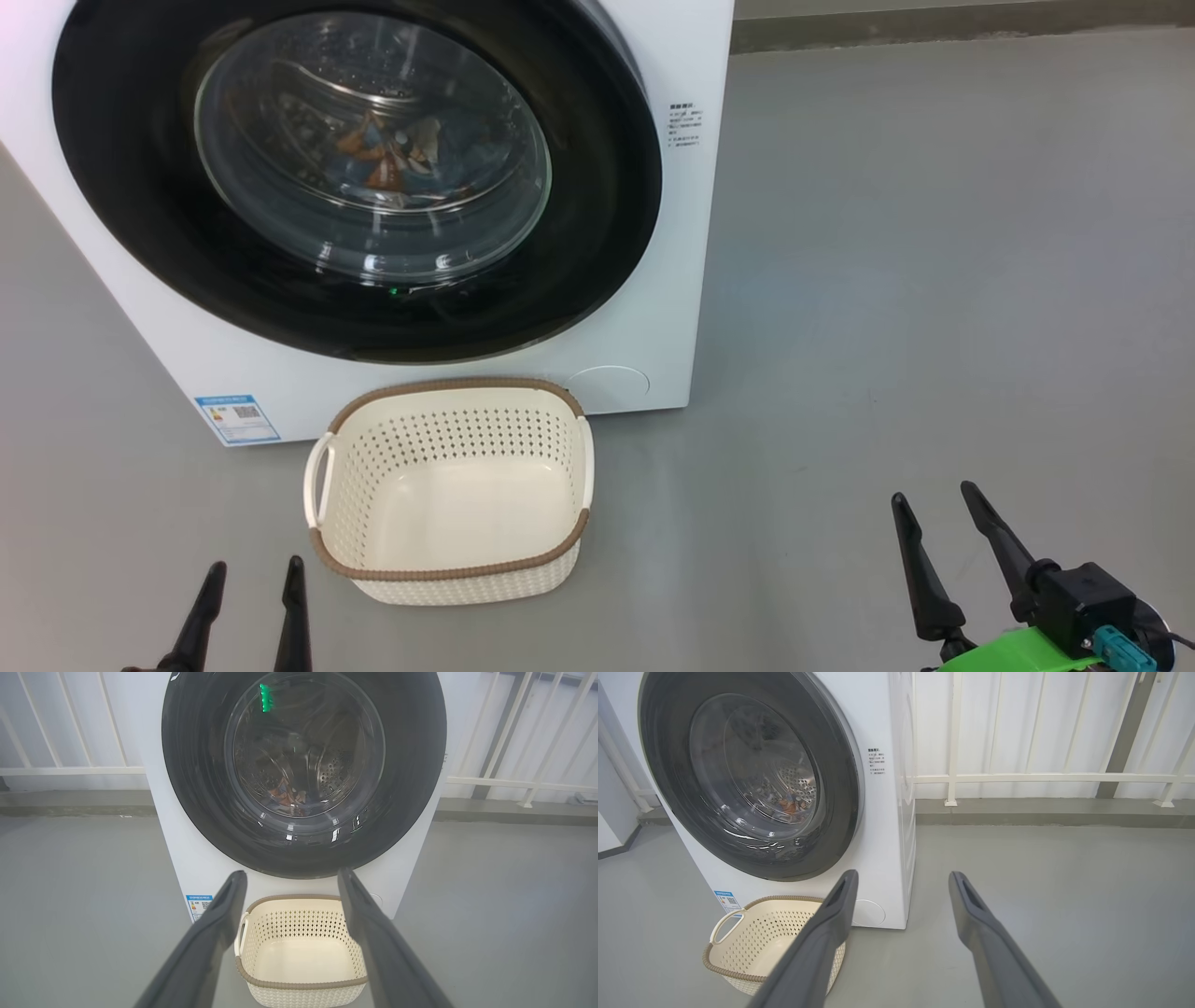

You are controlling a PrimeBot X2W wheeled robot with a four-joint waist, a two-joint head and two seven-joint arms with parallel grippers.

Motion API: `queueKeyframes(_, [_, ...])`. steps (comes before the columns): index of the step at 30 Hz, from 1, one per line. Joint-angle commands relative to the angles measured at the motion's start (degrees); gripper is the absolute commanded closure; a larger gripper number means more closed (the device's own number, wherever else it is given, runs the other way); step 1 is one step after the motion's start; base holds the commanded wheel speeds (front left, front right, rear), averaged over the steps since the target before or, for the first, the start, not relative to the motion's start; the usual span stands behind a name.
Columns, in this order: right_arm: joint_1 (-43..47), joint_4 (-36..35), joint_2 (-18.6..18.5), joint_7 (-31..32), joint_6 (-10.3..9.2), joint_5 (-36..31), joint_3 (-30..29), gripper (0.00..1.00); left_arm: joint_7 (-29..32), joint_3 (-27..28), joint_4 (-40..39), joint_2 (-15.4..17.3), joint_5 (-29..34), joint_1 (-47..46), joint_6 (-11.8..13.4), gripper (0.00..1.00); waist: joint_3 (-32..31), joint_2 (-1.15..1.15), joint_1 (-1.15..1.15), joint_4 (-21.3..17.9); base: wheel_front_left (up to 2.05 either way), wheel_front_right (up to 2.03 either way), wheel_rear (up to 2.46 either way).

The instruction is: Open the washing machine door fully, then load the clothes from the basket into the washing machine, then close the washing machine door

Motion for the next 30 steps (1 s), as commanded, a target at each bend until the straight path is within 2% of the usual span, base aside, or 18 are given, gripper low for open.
queueKeyframes(1, [-1.2, -1.1, -0.1, -0.3, -0.33, -0.9, 1.5, 0.00, -0.4, 1.9, -1.5, 0.4, 0.9, -1.1, -0.1, 0.00, 0.0, 0.00, 0.00, 0.1, 0.00, 0.00, 0.00])
queueKeyframes(11, [-1.5, -0.8, -0.5, -0.3, -0.33, -1.0, 2.3, 0.00, -0.4, 1.5, -1.8, 0.2, 1.2, -0.9, -0.1, 0.00, 0.2, 0.00, 0.00, 0.8, 0.00, 0.00, 0.00])
queueKeyframes(12, [0.0, 0.5, -0.1, 0.0, 0.00, -0.5, 0.6, 1.00, 0.0, -0.3, -0.2, -0.1, 0.5, 0.0, 0.0, 1.00, 0.2, 0.00, 0.00, 0.8, 0.00, 0.00, 0.00])
queueKeyframes(17, [0.4, 2.9, 0.1, 0.4, 0.01, 1.3, 0.5, 1.00, 0.3, -0.7, 2.1, -0.8, -1.2, 0.0, 0.0, 1.00, 0.2, 0.00, 0.01, 0.8, 0.00, 0.00, 0.00])
queueKeyframes(21, [0.2, 2.9, 0.1, 1.1, 0.00, 4.1, 0.3, 1.00, 0.9, -0.6, 2.3, -0.7, -4.0, -0.3, 0.0, 1.00, 0.1, 0.00, 0.13, 0.7, 0.00, 0.00, 0.00])
queueKeyframes(25, [-0.1, 3.1, 0.1, 1.8, -0.01, 6.9, 0.2, 1.00, 1.5, -0.6, 2.6, -0.5, -6.8, -0.8, 0.0, 1.00, 0.2, 0.00, 0.02, 0.7, 0.00, 0.00, 0.00])
queueKeyframes(30, [-0.4, 3.3, 0.0, 2.4, -0.02, 9.6, 0.1, 1.00, 2.1, -0.6, 3.0, -0.4, -9.5, -1.3, 0.0, 1.00, 0.2, 0.00, 0.00, 0.7, 0.00, 0.00, 0.00])
